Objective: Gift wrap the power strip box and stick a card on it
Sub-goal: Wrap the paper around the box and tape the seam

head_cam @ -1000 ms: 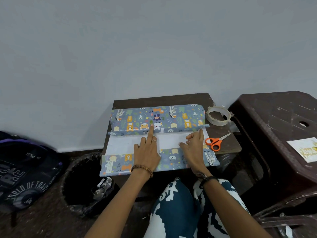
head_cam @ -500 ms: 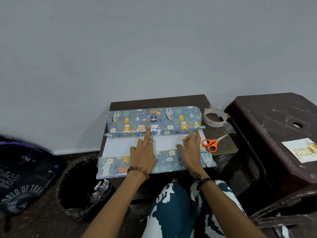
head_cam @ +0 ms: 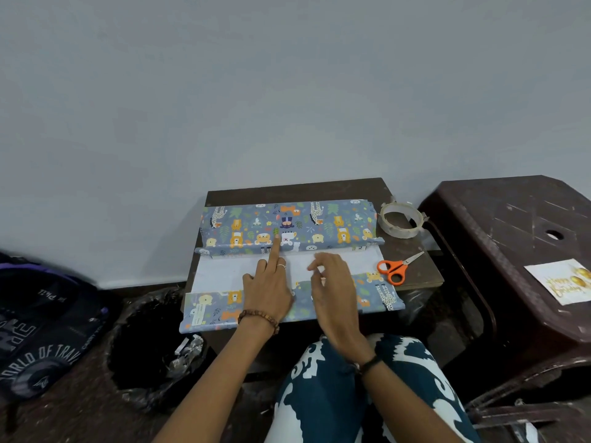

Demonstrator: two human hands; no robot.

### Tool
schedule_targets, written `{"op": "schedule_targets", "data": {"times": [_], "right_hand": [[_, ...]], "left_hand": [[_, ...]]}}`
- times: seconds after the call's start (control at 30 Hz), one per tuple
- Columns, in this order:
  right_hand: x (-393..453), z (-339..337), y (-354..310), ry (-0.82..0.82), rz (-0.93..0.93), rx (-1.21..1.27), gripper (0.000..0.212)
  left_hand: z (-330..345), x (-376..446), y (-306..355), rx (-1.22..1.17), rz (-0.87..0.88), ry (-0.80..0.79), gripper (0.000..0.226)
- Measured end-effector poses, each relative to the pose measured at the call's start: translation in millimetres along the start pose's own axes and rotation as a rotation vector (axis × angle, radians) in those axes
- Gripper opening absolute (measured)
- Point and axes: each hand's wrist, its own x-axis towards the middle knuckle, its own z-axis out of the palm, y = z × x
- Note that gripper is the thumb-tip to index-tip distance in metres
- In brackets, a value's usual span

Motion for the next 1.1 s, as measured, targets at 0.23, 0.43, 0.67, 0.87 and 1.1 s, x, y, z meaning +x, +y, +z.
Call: {"op": "schedule_targets", "data": {"times": [0.23,0.43,0.67,0.87,1.1], "right_hand": [[70.1,22.2,-5.9,-0.343,-0.421,-0.448,0.039],[84.7,28.9,2.9,-0.441,-0.459,-0.583,0.043],[83.7,30.4,2.2,-0.290,-0.506,-0.561,0.040],[85.0,28.3,-2.7,-0.396,-0.462,-0.618,0.038],[82.6,28.1,-3.4,-0.444,-0.485,-0.670,0.038]], "left_hand": [[-0.7,-0.5,-1.4,0.018,0.003,-0.005,0.053],[-0.7,-9.4,-4.2,0.003,0.016,0.002,0.046],[4.0,-38.7,-7.3,-0.169,0.106,-0.224,0.086],[7.6,-43.8,-14.5,0.131,0.210,-0.175,0.061],[0.3,-44.4,-6.4,0.067,0.184,-0.177,0.056]]}}
